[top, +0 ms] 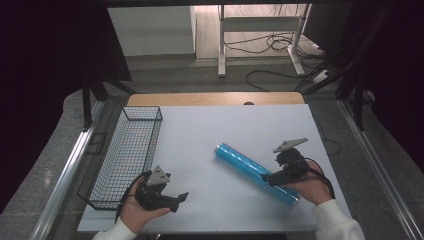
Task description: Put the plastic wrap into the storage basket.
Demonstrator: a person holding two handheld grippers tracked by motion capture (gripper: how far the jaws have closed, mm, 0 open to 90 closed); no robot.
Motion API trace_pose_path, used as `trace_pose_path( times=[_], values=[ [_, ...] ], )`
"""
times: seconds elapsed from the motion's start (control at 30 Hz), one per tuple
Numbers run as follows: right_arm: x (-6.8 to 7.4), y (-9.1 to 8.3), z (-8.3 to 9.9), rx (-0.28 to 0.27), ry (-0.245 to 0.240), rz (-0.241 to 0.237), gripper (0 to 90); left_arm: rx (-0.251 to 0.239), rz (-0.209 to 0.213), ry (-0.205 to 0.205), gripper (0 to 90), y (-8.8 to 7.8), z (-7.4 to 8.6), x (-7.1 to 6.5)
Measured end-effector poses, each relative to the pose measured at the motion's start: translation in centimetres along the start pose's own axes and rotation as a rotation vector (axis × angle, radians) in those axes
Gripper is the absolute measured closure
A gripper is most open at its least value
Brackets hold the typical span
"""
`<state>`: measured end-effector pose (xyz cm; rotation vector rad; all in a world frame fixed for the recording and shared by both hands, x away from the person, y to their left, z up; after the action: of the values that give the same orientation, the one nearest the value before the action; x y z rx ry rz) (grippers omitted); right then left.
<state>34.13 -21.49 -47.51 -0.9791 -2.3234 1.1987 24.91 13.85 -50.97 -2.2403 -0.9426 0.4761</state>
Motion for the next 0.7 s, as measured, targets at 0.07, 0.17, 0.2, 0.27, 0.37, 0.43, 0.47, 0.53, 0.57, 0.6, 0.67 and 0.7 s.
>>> trace_pose_path(
  times=[0.07, 0.17, 0.2, 0.27, 0.37, 0.43, 0.47, 0.53, 0.57, 0.6, 0.67, 0.7],
  values=[
    [0.2, 0.7, -0.3, 0.022, -0.007, -0.001, 9.4, 0.002, -0.001, -0.002, 13.4, 0.0, 0.0, 0.0],
    [0.3, 1.6, -0.6, 0.049, -0.020, -0.001, 9.3, 0.002, -0.003, -0.004, 13.4, 0.0, 0.1, 0.1],
    [0.4, 1.9, -0.7, 0.059, -0.023, -0.003, 9.3, 0.002, -0.003, -0.005, 13.4, 0.0, 0.1, 0.1],
    [0.5, 2.6, -0.9, 0.079, -0.030, -0.005, 9.3, 0.003, -0.003, -0.005, 13.4, 0.0, 0.1, 0.1],
    [0.7, 3.5, -1.1, 0.105, -0.036, -0.008, 9.3, 0.003, -0.004, -0.004, 13.4, -0.1, 0.1, 0.1],
    [0.7, 4.1, -1.2, 0.126, -0.044, -0.009, 9.3, 0.004, -0.005, -0.004, 13.4, -0.1, 0.2, 0.1],
    [0.7, 4.3, -1.3, 0.132, -0.048, -0.011, 9.3, 0.005, -0.005, -0.004, 13.4, 0.0, 0.2, 0.1],
    [0.7, 4.8, -1.3, 0.147, -0.051, -0.012, 9.4, 0.007, -0.005, -0.004, 13.4, 0.0, 0.2, 0.1],
    [0.7, 5.1, -1.4, 0.152, -0.053, -0.014, 9.4, 0.007, -0.004, -0.005, 13.4, 0.0, 0.2, 0.1],
    [0.8, 5.3, -1.4, 0.157, -0.054, -0.016, 9.7, 0.007, -0.004, -0.005, 13.4, 0.0, 0.2, 0.1],
    [0.9, 5.8, -1.5, 0.174, -0.063, -0.022, 10.1, 0.006, -0.004, -0.005, 13.4, 0.0, 0.2, 0.1],
    [1.0, 6.1, -1.6, 0.183, -0.066, -0.024, 10.2, 0.006, -0.004, -0.006, 13.4, 0.0, 0.2, 0.1]
  ],
)
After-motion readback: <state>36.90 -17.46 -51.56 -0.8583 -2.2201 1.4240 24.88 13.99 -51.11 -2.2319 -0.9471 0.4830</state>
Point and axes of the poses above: each handheld gripper's, and its own axes: y roughly forward along the jaws, z roughly out of its underside, x roughly to its left, the point moved 4 cm from there along y, roughly forward along the jaws, and after that the axes turned 2 degrees about -x, right-handed, at the moved point
